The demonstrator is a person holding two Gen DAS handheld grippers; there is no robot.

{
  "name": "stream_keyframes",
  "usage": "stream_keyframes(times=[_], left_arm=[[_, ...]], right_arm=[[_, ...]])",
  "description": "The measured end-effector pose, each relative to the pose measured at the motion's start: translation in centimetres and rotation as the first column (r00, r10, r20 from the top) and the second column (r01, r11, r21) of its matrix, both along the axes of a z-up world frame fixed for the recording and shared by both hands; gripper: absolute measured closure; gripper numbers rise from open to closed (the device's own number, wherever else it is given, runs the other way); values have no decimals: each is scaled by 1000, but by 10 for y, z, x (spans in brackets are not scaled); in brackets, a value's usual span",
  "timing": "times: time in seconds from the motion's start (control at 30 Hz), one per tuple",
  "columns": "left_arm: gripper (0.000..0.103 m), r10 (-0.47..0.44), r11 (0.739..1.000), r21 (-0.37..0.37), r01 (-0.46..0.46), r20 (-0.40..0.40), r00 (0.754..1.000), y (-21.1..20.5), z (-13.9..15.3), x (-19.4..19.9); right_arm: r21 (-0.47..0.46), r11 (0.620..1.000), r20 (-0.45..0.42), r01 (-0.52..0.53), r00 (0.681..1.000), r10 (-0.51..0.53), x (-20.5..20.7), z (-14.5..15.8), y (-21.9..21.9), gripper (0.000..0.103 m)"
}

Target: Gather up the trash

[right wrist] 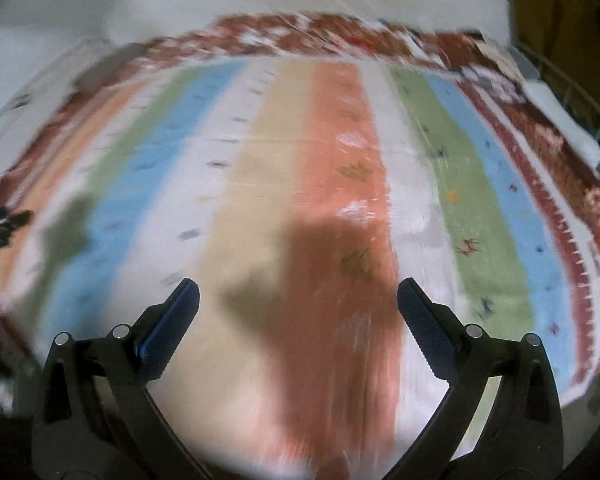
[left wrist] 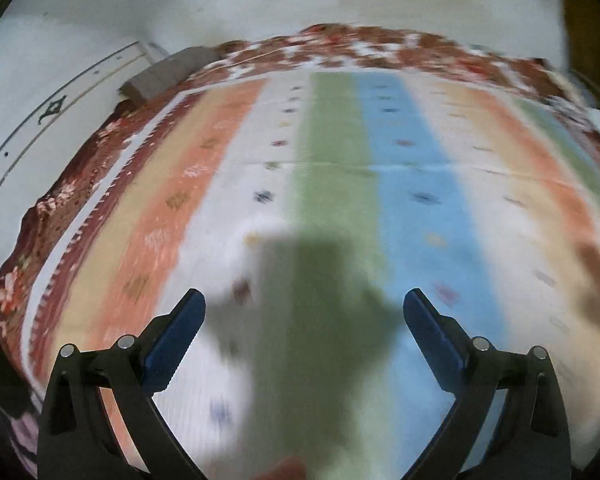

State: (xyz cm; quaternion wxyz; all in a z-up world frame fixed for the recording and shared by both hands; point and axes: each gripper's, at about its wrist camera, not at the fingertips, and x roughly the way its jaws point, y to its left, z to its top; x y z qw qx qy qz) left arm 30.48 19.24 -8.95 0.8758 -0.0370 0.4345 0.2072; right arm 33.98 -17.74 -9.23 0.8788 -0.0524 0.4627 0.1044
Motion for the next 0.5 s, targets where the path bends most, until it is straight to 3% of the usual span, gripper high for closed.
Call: stream_keyframes(times=[0.1,0.2,0.27,0.43,0.5], left_arm=[[6,75,994,-80,-76,-18,997,38,-40,37],[6,93,987,-134,-93,-4,996,53,-61,54],[4,93,990,-107,-92,11,996,49,-68,52],[4,93,991,-101,-91,14,996,49,-69,54],[4,93,991,-99,-91,13,996,46,-68,52]], right_arm=[[-6,998,-51,70,996,-70,35,-48,4,9],[-30,993,-42,111,993,-113,49,-69,14,8],[-37,995,3,93,996,-92,39,-72,23,8],[-15,996,5,87,996,-87,0,-66,41,8],[-11,996,4,88,996,-88,6,-67,36,8]])
